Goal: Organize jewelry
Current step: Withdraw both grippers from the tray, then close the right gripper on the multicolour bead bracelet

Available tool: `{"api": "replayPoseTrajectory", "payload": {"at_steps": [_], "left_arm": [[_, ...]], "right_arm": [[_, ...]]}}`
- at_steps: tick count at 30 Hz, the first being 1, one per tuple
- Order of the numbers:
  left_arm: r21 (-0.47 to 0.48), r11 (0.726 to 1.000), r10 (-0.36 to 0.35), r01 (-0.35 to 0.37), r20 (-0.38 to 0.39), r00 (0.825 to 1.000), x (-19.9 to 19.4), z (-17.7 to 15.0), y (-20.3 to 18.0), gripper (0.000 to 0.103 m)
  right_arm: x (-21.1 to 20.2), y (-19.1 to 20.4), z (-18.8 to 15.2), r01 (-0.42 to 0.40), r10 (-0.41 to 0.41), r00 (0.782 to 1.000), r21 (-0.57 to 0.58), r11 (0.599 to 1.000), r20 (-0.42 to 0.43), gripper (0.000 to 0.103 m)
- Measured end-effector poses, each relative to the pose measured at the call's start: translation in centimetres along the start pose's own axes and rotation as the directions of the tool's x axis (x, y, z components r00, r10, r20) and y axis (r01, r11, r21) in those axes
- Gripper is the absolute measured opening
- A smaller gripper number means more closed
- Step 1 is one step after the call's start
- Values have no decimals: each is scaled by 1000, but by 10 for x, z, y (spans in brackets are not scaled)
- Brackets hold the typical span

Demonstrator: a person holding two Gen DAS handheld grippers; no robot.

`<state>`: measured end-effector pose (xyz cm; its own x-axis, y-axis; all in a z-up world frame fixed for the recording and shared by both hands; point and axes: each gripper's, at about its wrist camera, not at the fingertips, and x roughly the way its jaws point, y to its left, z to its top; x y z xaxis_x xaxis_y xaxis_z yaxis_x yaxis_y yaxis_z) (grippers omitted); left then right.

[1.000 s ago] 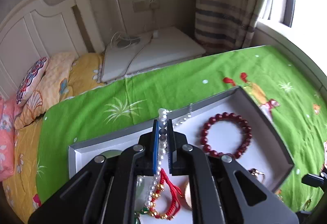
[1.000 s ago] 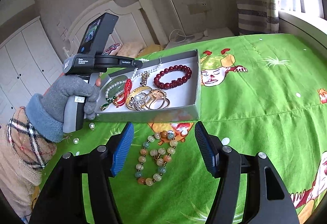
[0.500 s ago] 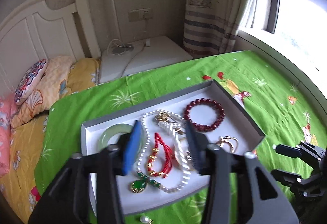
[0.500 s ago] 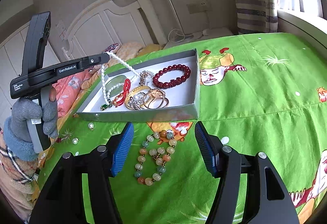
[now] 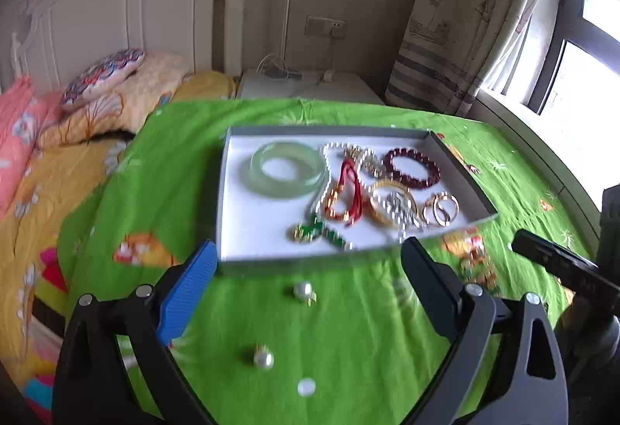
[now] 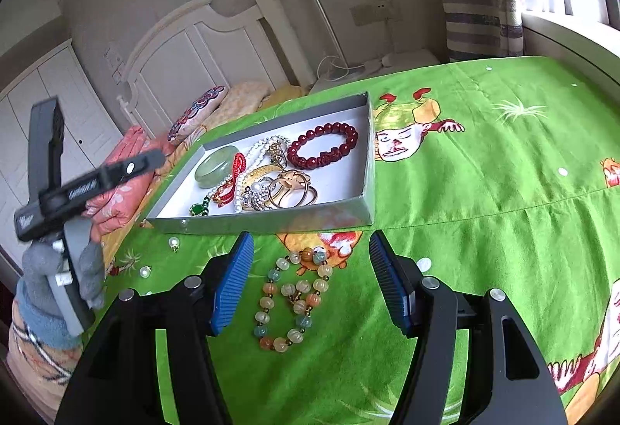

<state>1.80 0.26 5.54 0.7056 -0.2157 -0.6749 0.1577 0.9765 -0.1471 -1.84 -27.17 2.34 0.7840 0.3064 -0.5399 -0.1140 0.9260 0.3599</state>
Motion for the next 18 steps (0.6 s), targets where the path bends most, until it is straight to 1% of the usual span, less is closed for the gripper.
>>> {"api": "replayPoseTrajectory", "payload": {"at_steps": [2, 4, 6, 7, 10, 11, 13, 16, 18], "left_arm": [[-77, 996, -42, 41, -15, 999, -12, -27, 14, 95], [-143, 987, -85, 79, -30, 996, -18, -50, 27, 97], [-169, 981, -107, 98, -44, 993, -18, -66, 36, 97], [-177, 979, -112, 102, -49, 993, -16, -74, 40, 97], [-213, 967, -150, 142, -21, 989, -19, -80, 47, 98], [-214, 966, -154, 144, -30, 988, -17, -81, 47, 98], [-197, 972, -139, 129, -38, 990, -15, -81, 43, 99], [-186, 972, -150, 140, -41, 988, -14, -79, 39, 99], [-203, 966, -169, 160, -30, 985, -14, -78, 42, 100]], "right_arm": [[0, -1, 0, 2, -2, 1000, 8, 1000, 0, 61], [1, 0, 0, 6, -6, 1000, 5, 1000, -6, 63], [4, 3, 0, 11, -12, 1000, -8, 1000, -22, 68], [6, 6, -1, 20, -20, 999, -19, 1000, -34, 68], [14, 19, -5, 67, -74, 994, -88, 994, -84, 68], [17, 24, -8, 84, -96, 990, -114, 990, -105, 68], [21, 35, -14, 113, -137, 982, -171, 979, -132, 68], [26, 46, -22, 135, -172, 972, -219, 966, -162, 68], [31, 52, -27, 161, -211, 961, -259, 952, -178, 68]]}}
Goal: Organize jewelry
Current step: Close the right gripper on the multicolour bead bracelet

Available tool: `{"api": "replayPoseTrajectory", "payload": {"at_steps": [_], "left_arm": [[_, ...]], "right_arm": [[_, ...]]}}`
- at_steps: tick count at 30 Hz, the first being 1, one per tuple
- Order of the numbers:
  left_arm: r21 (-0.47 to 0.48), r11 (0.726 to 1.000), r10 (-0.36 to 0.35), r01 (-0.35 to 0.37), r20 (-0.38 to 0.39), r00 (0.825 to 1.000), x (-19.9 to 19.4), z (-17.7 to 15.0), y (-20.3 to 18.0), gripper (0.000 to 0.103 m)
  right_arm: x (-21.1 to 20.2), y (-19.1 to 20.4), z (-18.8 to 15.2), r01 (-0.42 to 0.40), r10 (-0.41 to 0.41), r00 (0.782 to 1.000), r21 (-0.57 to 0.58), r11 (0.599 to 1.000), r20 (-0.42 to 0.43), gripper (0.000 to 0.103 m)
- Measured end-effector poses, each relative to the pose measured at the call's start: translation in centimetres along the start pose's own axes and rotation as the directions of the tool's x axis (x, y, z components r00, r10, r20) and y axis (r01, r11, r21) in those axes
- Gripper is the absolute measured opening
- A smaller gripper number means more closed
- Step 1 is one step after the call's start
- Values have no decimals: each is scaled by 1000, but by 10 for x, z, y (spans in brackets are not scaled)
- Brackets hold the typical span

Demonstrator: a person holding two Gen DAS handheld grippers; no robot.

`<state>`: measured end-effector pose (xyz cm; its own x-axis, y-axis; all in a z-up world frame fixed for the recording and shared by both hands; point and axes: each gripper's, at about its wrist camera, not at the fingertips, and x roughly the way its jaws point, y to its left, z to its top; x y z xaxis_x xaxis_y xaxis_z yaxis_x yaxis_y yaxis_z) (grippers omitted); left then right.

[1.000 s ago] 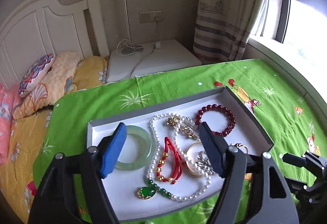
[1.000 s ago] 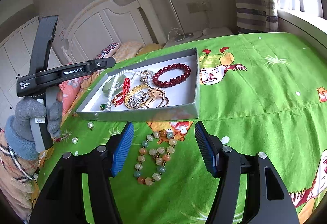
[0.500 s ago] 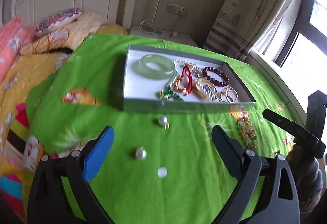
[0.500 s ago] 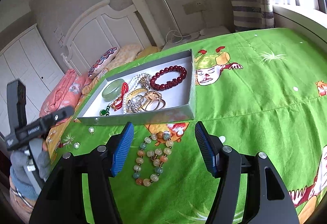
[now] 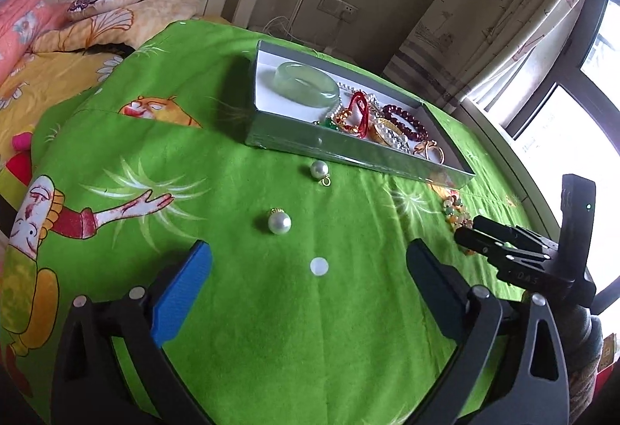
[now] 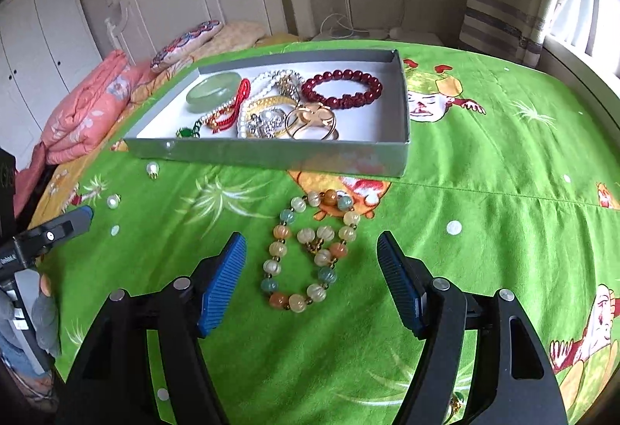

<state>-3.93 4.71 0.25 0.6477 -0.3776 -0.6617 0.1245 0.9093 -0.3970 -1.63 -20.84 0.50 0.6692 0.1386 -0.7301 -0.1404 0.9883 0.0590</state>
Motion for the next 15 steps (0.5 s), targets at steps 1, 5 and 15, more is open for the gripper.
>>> {"api": "replayPoseTrajectory", "payload": {"at_steps": [1, 5, 15], "left_arm": [[-7, 1000, -5, 5, 2, 1000, 0, 1, 0, 100], [-6, 1000, -5, 5, 2, 1000, 0, 2, 1, 100], [-16, 1000, -14, 14, 6, 1000, -2, 2, 2, 100]], "right_arm": [[2, 2, 0, 6, -6, 1000, -13, 1000, -7, 68], [5, 6, -1, 23, -23, 1000, -32, 999, -18, 70], [-2, 26, -6, 29, -29, 1000, -115, 993, 3, 25]]}}
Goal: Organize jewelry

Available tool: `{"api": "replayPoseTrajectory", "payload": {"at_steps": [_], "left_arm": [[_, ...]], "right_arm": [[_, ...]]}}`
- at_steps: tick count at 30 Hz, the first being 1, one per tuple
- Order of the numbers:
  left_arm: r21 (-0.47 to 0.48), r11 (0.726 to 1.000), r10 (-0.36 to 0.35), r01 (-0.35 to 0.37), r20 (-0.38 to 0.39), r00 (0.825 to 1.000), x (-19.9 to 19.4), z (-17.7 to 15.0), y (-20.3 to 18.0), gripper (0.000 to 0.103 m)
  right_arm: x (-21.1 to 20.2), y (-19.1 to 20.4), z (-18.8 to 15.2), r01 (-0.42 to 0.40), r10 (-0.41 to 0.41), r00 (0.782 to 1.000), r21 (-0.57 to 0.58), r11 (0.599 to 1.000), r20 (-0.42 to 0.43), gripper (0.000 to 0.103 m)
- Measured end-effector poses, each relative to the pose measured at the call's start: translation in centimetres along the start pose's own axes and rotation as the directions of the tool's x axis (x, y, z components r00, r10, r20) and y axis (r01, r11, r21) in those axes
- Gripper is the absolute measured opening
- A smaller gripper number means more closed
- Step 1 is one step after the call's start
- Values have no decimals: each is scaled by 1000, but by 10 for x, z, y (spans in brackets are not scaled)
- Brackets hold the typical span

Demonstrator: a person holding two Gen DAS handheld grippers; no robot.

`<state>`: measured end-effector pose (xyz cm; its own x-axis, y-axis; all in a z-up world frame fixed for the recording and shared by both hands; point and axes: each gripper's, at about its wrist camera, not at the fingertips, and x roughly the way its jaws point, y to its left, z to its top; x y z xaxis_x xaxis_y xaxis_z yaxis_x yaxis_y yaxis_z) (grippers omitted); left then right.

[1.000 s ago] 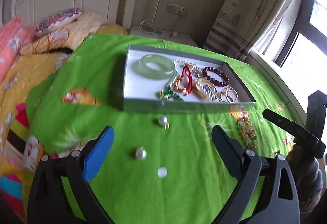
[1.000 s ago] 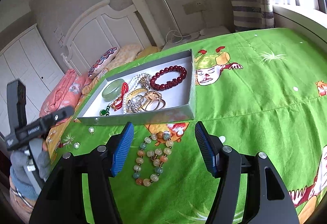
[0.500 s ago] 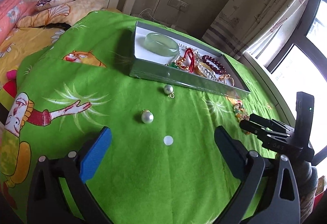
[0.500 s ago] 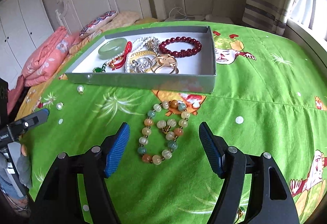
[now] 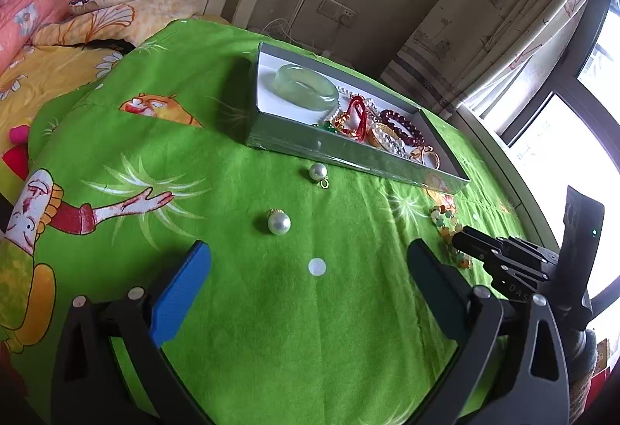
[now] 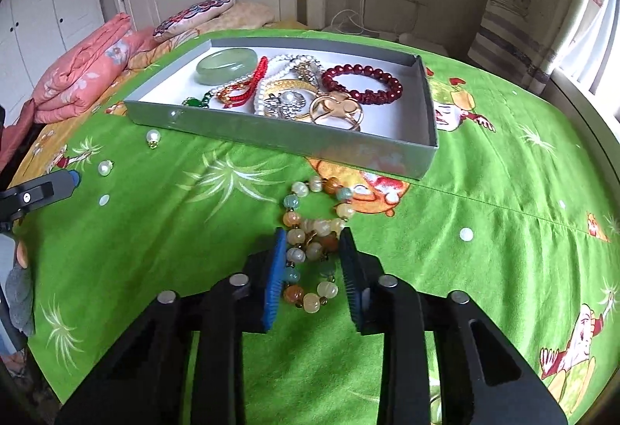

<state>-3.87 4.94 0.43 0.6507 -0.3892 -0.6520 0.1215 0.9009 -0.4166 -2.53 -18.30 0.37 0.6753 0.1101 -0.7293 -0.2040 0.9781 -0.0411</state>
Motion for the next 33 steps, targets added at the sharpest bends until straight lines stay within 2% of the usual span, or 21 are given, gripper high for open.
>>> {"api": "replayPoseTrajectory", "payload": {"at_steps": [2, 4, 6, 8, 12, 21, 24, 29, 33], "left_arm": [[15, 1000, 3, -3, -8, 1000, 0, -1, -3, 100], [103, 993, -48, 50, -24, 999, -2, -6, -16, 100], [198, 977, -86, 83, 3, 996, -10, -12, -31, 100], [229, 967, -112, 107, 5, 994, -12, -14, -35, 100], [182, 976, -120, 121, -15, 993, -8, -12, -29, 99], [185, 976, -112, 114, -26, 993, -6, -13, -28, 99], [185, 976, -108, 112, -35, 994, -5, -12, -28, 99], [184, 976, -110, 114, -31, 993, -5, -12, -28, 99], [176, 979, -102, 107, -40, 994, -3, -12, -26, 99]], "right_arm": [[-9, 5, -3, -19, 19, 999, -7, 1000, 29, 19], [-14, 10, -7, -38, 39, 999, -14, 999, 35, 19], [-21, 13, -13, -49, 50, 998, -28, 998, 42, 19], [-27, 14, -19, -68, 69, 997, -26, 997, 46, 19], [-36, 12, -30, -80, 80, 996, -18, 997, 50, 19], [-39, -2, -41, -85, 84, 996, 27, 996, 36, 20], [-39, 5, -42, -69, 69, 997, 8, 998, 31, 20], [-33, 9, -40, -34, 34, 999, 3, 999, 11, 28], [-26, 14, -36, 19, -19, 1000, -13, 1000, -7, 45]]}}
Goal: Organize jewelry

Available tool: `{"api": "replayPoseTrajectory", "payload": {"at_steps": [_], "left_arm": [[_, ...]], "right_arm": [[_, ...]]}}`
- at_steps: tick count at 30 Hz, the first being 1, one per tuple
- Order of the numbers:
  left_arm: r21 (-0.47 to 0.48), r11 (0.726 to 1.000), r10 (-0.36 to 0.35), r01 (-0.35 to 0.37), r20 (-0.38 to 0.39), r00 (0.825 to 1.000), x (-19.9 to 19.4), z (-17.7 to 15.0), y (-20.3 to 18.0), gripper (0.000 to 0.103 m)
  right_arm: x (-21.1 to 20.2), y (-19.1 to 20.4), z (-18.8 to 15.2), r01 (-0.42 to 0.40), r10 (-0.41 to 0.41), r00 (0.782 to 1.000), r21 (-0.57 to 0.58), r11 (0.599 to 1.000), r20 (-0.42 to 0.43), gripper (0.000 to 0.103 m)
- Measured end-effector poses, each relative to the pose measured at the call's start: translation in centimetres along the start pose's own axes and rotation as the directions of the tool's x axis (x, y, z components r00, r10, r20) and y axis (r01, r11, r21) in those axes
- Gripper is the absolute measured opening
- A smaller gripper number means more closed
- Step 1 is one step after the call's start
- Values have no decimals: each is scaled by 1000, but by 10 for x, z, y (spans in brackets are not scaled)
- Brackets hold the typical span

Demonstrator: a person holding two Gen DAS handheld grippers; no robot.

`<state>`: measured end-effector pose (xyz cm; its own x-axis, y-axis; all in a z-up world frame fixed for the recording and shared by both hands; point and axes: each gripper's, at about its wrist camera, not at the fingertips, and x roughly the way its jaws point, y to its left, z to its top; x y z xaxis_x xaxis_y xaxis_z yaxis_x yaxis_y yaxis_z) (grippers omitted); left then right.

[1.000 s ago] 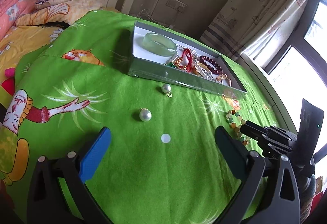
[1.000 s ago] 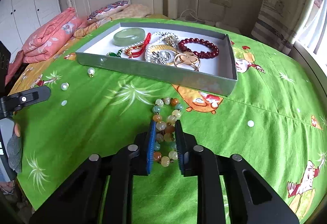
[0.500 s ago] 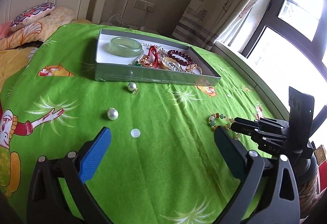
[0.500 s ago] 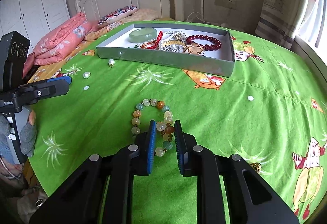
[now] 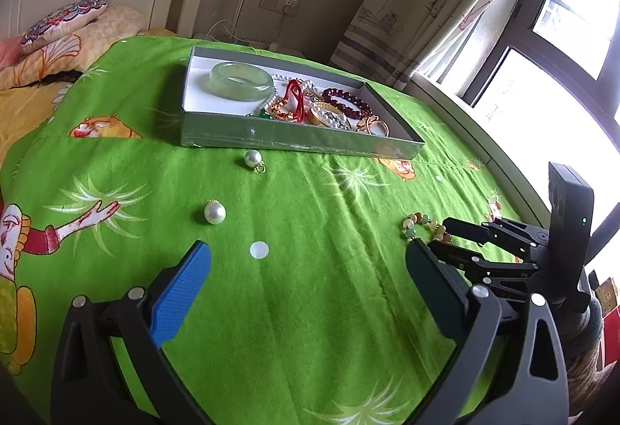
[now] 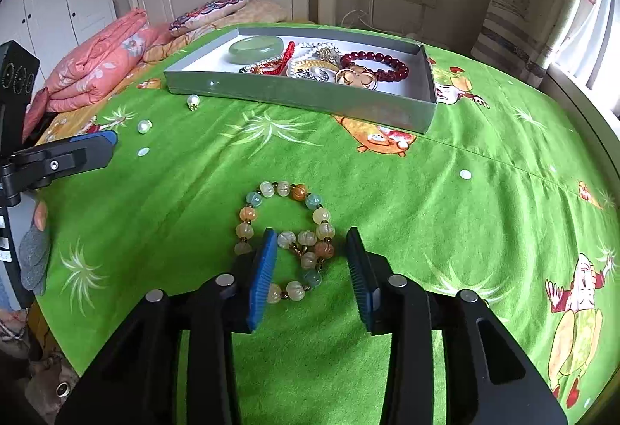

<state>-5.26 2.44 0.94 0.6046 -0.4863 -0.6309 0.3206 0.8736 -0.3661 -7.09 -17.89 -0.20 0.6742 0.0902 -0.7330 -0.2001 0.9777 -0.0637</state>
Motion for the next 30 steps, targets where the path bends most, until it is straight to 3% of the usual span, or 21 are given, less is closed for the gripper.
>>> {"api": "replayPoseTrajectory", "payload": {"at_steps": [4, 6, 8, 13, 17, 19, 21, 25, 28, 30], "left_arm": [[-8, 1000, 12, -12, -8, 1000, 2, 0, 2, 99], [-13, 1000, 16, -17, -10, 1000, 2, 1, 2, 99], [-16, 1000, 20, -20, -10, 1000, 3, 1, 2, 99], [-35, 997, 71, -72, -38, 997, 8, 2, 4, 99], [-73, 987, 142, -146, -51, 988, 10, 9, 11, 99], [-50, 975, 213, -216, -64, 975, 16, 16, 13, 97], [-8, 962, 270, -271, -81, 960, 23, 22, 13, 90], [76, 946, 322, -315, -96, 942, 38, 31, 7, 81], [144, 928, 358, -343, -94, 929, 47, 34, 0, 67], [181, 918, 371, -353, -80, 925, 49, 34, -4, 41]], "right_arm": [[1, 2, -1, -20, 20, 1000, -21, 1000, 6, 44], [-1, 6, -3, -44, 45, 999, -51, 998, 18, 25], [-5, 5, -5, -62, 64, 997, -51, 997, 36, 18], [-14, -23, -7, -186, 180, 980, 69, 980, 85, 18], [-11, -18, -5, -170, 167, 984, 54, 984, 64, 18], [-10, -15, -4, -160, 157, 986, 44, 986, 54, 19], [-8, -12, -4, -157, 155, 987, 32, 987, 48, 18], [-10, -21, -5, -210, 206, 976, 68, 975, 64, 18], [-13, -21, -7, -261, 257, 964, 51, 964, 69, 19], [-16, -18, -8, -276, 273, 959, 32, 961, 77, 20]]}}
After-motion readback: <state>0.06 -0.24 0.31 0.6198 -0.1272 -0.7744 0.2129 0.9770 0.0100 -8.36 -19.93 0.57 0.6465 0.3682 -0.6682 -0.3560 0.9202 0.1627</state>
